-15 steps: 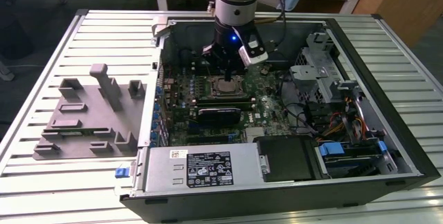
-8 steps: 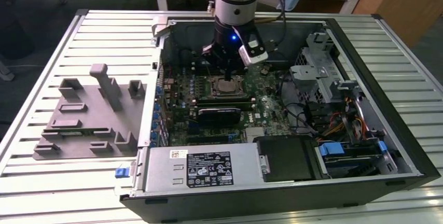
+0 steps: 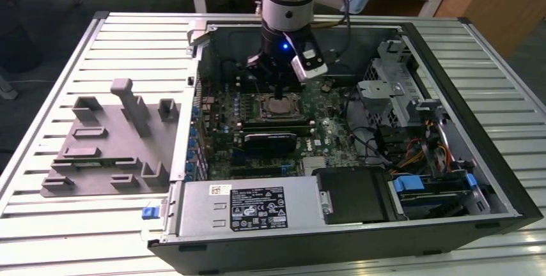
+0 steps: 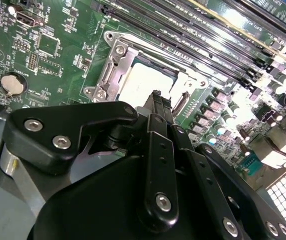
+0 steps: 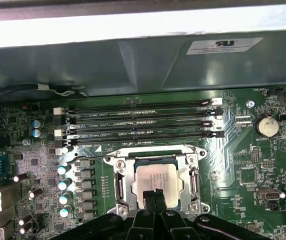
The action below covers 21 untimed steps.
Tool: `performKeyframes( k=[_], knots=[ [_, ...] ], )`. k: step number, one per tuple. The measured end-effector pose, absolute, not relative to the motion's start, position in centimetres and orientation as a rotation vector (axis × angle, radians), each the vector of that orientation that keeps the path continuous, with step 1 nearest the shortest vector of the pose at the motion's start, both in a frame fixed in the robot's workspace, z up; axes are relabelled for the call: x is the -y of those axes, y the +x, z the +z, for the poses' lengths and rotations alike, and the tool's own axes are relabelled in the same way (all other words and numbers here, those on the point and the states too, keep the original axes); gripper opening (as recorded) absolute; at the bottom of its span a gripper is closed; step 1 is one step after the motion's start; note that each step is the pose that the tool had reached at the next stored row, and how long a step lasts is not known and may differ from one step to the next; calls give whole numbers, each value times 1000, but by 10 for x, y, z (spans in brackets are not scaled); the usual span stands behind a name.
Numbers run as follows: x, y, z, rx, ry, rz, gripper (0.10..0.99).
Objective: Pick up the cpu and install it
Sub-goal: 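Install the first cpu locking lever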
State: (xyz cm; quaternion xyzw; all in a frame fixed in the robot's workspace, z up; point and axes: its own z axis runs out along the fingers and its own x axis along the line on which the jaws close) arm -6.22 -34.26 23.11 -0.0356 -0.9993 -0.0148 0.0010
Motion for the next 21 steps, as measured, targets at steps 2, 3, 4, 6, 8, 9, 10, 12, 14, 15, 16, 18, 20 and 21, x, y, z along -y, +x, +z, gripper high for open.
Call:
performKeyframes(
  k=[2, 3, 4, 6, 8, 9, 10, 12, 14, 15, 16, 18, 20, 21],
  knots=[
    [343, -64, 231, 3137, -112, -46, 106],
    [343, -65, 231, 3137, -112, -46, 106],
    [343, -66, 231, 3137, -112, -46, 106],
    [343, -67, 231, 3137, -112, -46, 106],
    [343, -69, 231, 3137, -112, -47, 106],
    [343, -70, 231, 3137, -112, -47, 106],
    [343, -72, 231, 3137, -112, -47, 106],
    [343, -74, 231, 3137, -112, -47, 106],
    [343, -76, 231, 3137, -112, -47, 106],
    [343, -77, 231, 3137, -112, -48, 106],
    [343, -79, 231, 3137, -112, -48, 106],
    [343, -81, 231, 3137, -112, -48, 106],
    [343, -84, 231, 3137, -112, -49, 106],
    [343, -85, 231, 3137, -112, -49, 106]
  ],
)
